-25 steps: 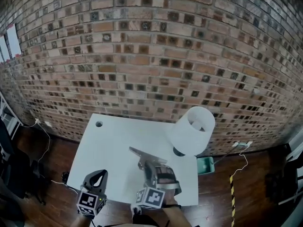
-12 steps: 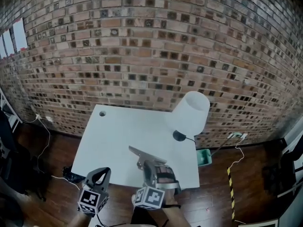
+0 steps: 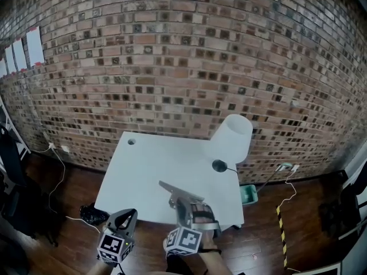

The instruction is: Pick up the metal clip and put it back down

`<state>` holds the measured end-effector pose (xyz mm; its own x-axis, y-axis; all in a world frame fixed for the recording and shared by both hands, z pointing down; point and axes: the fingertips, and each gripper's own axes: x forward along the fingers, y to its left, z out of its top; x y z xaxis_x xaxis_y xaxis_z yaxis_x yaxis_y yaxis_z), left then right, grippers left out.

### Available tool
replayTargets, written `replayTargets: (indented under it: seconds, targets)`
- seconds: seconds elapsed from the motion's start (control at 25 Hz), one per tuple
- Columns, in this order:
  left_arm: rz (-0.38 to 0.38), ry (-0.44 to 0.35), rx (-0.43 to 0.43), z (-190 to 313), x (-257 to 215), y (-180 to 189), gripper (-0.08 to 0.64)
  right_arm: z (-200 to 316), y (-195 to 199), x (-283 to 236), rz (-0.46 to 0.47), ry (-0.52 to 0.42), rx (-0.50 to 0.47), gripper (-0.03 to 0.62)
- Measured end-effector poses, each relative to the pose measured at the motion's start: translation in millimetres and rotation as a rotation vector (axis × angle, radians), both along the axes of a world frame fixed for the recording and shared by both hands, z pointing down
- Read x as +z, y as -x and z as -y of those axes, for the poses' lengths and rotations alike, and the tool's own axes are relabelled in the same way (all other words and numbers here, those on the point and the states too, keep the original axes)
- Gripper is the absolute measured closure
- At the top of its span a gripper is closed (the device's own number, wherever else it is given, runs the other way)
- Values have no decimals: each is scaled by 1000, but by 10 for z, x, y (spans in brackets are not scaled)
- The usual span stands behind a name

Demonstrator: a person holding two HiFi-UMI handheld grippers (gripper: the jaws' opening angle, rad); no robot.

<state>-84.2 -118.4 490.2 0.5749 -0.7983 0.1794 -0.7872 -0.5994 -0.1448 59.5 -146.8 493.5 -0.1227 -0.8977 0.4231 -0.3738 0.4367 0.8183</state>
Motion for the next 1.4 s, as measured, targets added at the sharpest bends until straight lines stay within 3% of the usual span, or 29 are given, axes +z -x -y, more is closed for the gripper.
replayTargets:
  seconds: [0.32,0.56,0.84,1.4]
  targets:
    - [-17,-21,-1,88,-85,-26,549,32,-45,-119,-1,-13,25,525]
    - [23,-18,29,92,-41,-132,551,59,-75,-102,0,-12,33,525]
    - [-59,-7,20,145,-86,-109,555,76,-86,-111,-5,-13,39,525]
    - [-47,8,-2,227,19,-23,554,205,-78,-26,-26,10,23,525]
